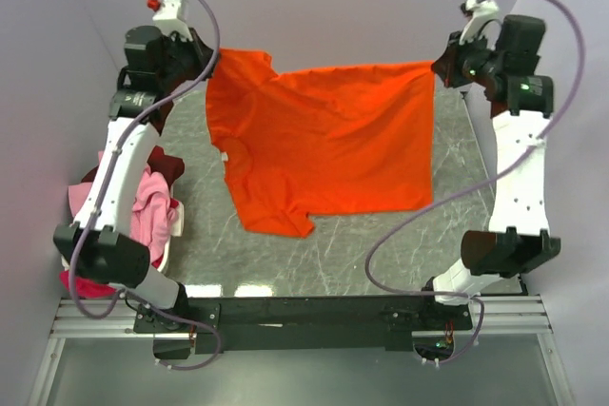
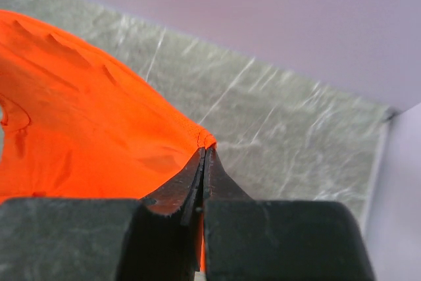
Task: Fold and stack the t-shirts
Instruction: Flatten the tshirt out
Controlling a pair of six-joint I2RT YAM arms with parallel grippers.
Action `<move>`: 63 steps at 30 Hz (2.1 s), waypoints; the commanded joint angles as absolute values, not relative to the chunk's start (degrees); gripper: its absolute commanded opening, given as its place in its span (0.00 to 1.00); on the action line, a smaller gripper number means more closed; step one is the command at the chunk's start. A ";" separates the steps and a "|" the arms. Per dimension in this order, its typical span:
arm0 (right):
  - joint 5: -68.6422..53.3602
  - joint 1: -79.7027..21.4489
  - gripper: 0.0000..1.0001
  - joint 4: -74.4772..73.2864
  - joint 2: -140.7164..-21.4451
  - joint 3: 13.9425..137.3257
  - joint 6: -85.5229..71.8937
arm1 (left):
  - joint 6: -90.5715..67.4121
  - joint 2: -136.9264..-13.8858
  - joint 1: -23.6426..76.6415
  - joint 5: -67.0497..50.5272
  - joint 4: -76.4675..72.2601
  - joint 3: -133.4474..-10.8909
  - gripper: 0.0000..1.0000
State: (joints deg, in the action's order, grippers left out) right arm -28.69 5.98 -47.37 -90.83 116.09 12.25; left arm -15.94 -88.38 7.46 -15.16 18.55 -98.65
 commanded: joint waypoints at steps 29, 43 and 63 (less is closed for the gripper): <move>-14.50 5.71 0.00 -40.79 -58.45 118.42 10.37 | -21.45 -54.23 8.35 -21.18 -2.19 -97.05 0.00; -26.63 5.63 0.00 -11.44 -71.15 63.03 12.73 | -24.44 -70.64 8.26 -16.44 -22.23 -55.81 0.00; -21.62 5.27 0.00 -9.06 -111.01 86.58 11.52 | -27.25 -117.78 3.96 -21.53 -13.80 -88.33 0.00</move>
State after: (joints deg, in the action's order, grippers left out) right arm -23.09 5.34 -13.17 -112.92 85.93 12.53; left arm -28.45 -119.96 4.56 -19.94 -12.64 -86.06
